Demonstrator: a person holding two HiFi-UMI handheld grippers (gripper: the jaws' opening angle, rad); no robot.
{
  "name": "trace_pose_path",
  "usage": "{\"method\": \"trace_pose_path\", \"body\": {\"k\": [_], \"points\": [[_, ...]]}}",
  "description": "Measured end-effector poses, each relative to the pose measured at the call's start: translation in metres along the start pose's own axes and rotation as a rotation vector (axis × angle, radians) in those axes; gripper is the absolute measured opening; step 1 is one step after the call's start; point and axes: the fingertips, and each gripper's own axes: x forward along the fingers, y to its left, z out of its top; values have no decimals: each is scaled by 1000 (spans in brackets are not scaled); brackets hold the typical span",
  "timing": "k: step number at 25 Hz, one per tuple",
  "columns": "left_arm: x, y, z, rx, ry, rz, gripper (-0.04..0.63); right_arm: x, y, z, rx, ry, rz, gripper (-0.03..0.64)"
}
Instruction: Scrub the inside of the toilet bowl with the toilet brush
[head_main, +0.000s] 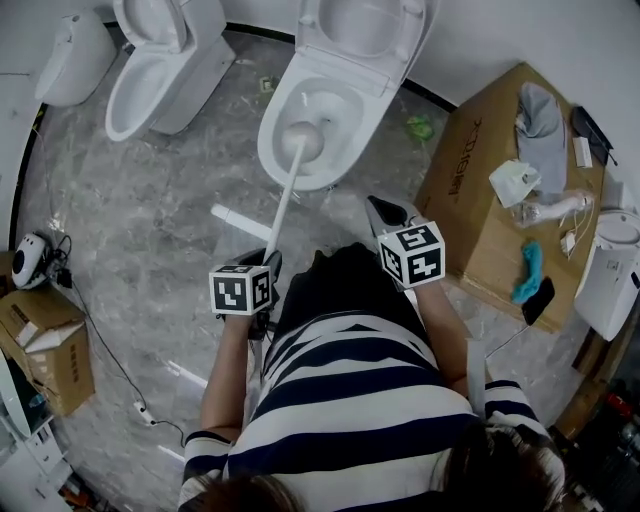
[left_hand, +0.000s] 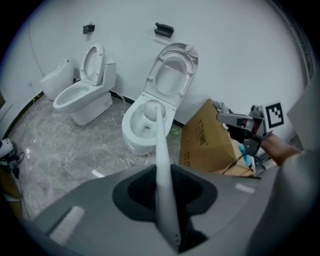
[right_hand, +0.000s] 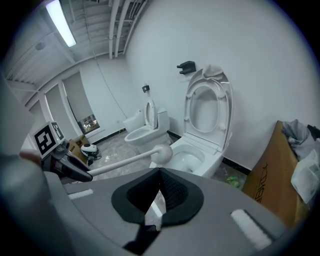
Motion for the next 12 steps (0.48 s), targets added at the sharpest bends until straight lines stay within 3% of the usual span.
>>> {"method": "trace_pose_path", "body": {"k": [12], "points": [[66, 17, 54, -41, 85, 21, 0, 74, -69, 32, 18, 16, -6, -5]]}}
